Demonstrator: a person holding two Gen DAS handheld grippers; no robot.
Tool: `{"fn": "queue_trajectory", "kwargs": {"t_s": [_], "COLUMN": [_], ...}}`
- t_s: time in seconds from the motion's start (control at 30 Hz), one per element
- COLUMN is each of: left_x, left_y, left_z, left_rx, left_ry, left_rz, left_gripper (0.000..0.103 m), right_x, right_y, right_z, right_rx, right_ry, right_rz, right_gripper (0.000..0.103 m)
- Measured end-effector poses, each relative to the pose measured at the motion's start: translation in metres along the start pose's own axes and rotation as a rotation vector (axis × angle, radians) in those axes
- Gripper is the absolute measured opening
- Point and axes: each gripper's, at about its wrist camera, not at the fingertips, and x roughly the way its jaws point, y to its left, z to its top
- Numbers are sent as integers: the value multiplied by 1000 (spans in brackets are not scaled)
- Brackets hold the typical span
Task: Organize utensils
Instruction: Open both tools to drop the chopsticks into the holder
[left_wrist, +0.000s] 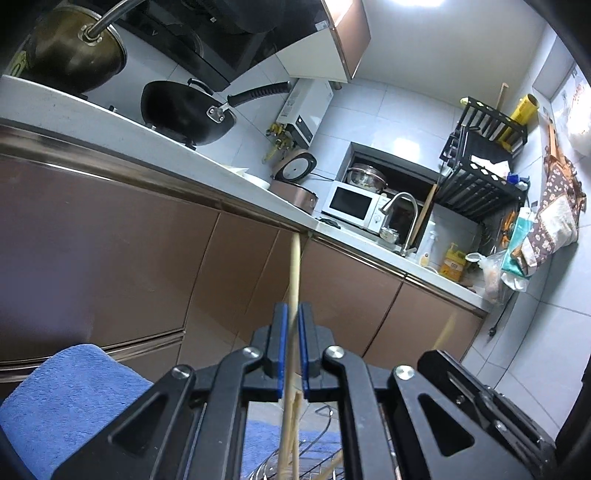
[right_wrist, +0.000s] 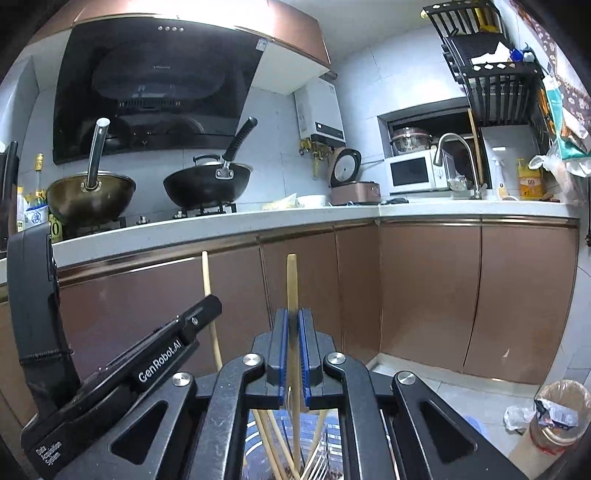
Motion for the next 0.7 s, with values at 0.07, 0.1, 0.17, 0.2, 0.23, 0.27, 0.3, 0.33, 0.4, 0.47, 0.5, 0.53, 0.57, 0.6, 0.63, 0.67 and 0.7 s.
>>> {"fn": "queue_trajectory", "kwargs": {"t_s": [0.07, 0.1, 0.17, 0.2, 0.23, 0.27, 0.3, 0.33, 0.4, 0.47, 0.5, 0.53, 0.57, 0.6, 0.63, 0.67, 0.7], "left_x": [-7, -13, -24, -32, -38, -45, -55, -62, -78, -94, -105, -115, -123, -134, -143, -153, -164], "left_y": [0, -1, -2, -2, -2, -2, -2, -3, -4, -5, -6, -7, -9, -10, -11, -13, -15], "left_z": [2, 4, 9, 13, 17, 20, 25, 29, 37, 43, 46, 49, 50, 52, 53, 54, 55], "left_rx": [3, 3, 8, 13, 16, 19, 23, 28, 40, 58, 71, 83, 90, 100, 111, 126, 140], "left_ry": [-7, -11, -20, -22, -23, -25, -28, -28, -21, -12, -7, 0, 5, 13, 20, 27, 31], "left_rz": [4, 0, 1, 3, 4, 6, 11, 16, 28, 43, 50, 56, 61, 69, 76, 84, 88], "left_gripper": [18, 24, 26, 27, 27, 28, 28, 28, 31, 34, 35, 36, 38, 42, 43, 45, 46], "right_x": [-7, -11, -19, -25, -33, -40, -46, -54, -67, -84, -90, -99, -106, -112, -121, -128, -133], "right_y": [0, 1, 2, 4, 7, 9, 10, 12, 16, 20, 20, 23, 25, 27, 29, 32, 34], "right_z": [1, 4, 8, 12, 16, 20, 23, 27, 33, 37, 38, 39, 40, 39, 39, 38, 37], "right_rx": [4, 5, 5, 4, 2, 1, 0, 0, 1, 7, 8, 10, 11, 12, 14, 15, 15], "right_ry": [0, -2, -10, -16, -25, -33, -38, -44, -53, -58, -56, -54, -51, -49, -43, -38, -33], "right_rz": [-10, -13, -18, -19, -22, -25, -25, -28, -36, -45, -51, -59, -64, -66, -72, -77, -81], "right_gripper": [27, 31, 32, 33, 35, 35, 36, 36, 38, 40, 41, 42, 43, 46, 48, 50, 51]}}
